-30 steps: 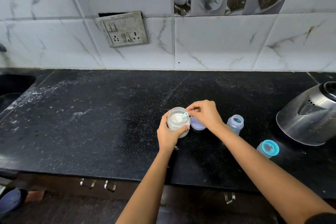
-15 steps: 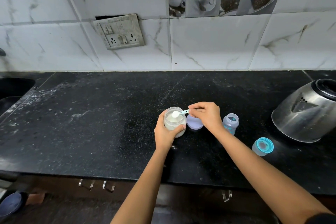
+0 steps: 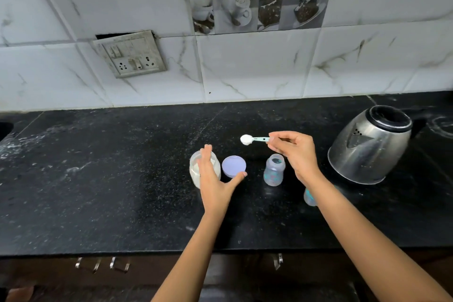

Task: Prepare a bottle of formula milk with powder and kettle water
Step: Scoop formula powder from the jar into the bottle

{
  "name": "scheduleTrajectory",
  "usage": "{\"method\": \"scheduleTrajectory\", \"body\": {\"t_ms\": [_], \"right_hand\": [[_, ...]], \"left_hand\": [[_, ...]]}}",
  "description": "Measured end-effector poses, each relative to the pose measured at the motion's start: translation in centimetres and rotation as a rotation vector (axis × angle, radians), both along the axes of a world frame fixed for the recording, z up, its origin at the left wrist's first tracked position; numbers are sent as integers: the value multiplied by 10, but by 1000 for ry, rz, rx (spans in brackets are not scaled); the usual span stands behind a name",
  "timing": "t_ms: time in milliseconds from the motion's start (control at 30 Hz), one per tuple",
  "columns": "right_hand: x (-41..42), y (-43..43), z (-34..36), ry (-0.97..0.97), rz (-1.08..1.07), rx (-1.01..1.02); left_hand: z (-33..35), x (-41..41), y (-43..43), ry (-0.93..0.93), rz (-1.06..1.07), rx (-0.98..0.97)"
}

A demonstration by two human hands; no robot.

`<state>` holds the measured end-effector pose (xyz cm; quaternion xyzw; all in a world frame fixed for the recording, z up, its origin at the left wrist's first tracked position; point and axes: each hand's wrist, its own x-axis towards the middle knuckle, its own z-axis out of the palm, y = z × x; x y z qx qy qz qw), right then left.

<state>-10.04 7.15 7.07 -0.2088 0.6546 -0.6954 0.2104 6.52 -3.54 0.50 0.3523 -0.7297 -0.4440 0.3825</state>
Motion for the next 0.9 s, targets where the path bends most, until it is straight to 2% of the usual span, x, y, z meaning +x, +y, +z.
{"method": "scheduleTrajectory", "body": {"t_ms": [167, 400, 900], "right_hand": [[-22, 39, -4, 40, -57, 16], [-38, 60, -17, 62, -96, 128], [-38, 56, -30, 134, -71, 246]], "left_hand": [[-2, -26, 34, -60, -170, 29], [-22, -63, 43, -237, -272, 210], [-37, -95, 38, -197, -305, 270]]}}
